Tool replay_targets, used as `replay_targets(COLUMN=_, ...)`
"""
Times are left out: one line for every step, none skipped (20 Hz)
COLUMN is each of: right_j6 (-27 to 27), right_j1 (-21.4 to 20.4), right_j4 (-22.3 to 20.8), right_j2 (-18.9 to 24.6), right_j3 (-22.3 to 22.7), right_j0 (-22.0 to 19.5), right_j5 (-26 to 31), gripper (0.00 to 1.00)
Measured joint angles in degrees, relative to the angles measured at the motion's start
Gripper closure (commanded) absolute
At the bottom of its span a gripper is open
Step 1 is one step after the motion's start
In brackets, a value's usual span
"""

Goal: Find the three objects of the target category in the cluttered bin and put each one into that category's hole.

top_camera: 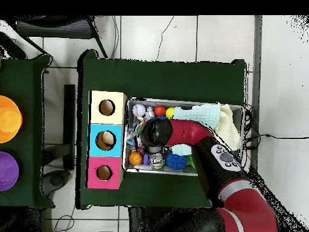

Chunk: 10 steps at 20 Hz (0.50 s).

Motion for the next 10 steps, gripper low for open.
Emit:
replay_targets(right_j6=0.0, right_j1=0.15, right_j4=0.01, right_j2=0.11, right_j3=-0.25, right_j0=-0.01, right_j5=0.33, gripper=0.0)
replay_targets(right_j6=-0.01, right_j1=1.0, right_j4=-0.26, right_j2=0.69, right_j3=-1.48, right_j0=-0.09, right_j5=1.65, gripper=0.0)
replay_targets(right_j6=-0.02, right_j1=1.49, right_j4=-0.61, right_j2=0.81, right_j3=-1.91, right_j0=-0.14, right_j5=1.94, gripper=0.0)
replay_targets(right_j6=-0.04, right_j1=1.94, right_j4=-0.85, right_j2=0.88, right_j3=-2.25, right_j0=-0.16, right_j5=1.98, gripper=0.0)
replay_targets(right_j6=-0.05, right_j1=2.62, right_j4=-1.34, right_j2=0.99, right_j3=-2.6, right_j0=-0.19, right_j5=1.86, gripper=0.0)
replay_targets(right_j6=-0.04, right_j1=3.74, right_j4=-1.84, right_j2=1.26, right_j3=-3.08, right_j0=-0.19, right_j5=1.59, gripper=0.0)
replay_targets(right_j6=-0.05, right_j1=4.54, right_j4=-2.07, right_j2=1.51, right_j3=-3.33, right_j0=-0.17, right_j5=1.33, gripper=0.0)
replay_targets(right_j6=-0.04, right_j1=6.9, right_j4=-2.61, right_j2=2.42, right_j3=-3.95, right_j0=-0.26, right_j5=0.22, gripper=1.0)
replay_targets(right_j6=-0.04, right_j1=6.99, right_j4=-2.66, right_j2=2.45, right_j3=-3.98, right_j0=-0.29, right_j5=0.25, gripper=1.0)
replay_targets(right_j6=-0.04, right_j1=7.08, right_j4=-2.7, right_j2=2.48, right_j3=-4.02, right_j0=-0.33, right_j5=0.27, gripper=1.0)
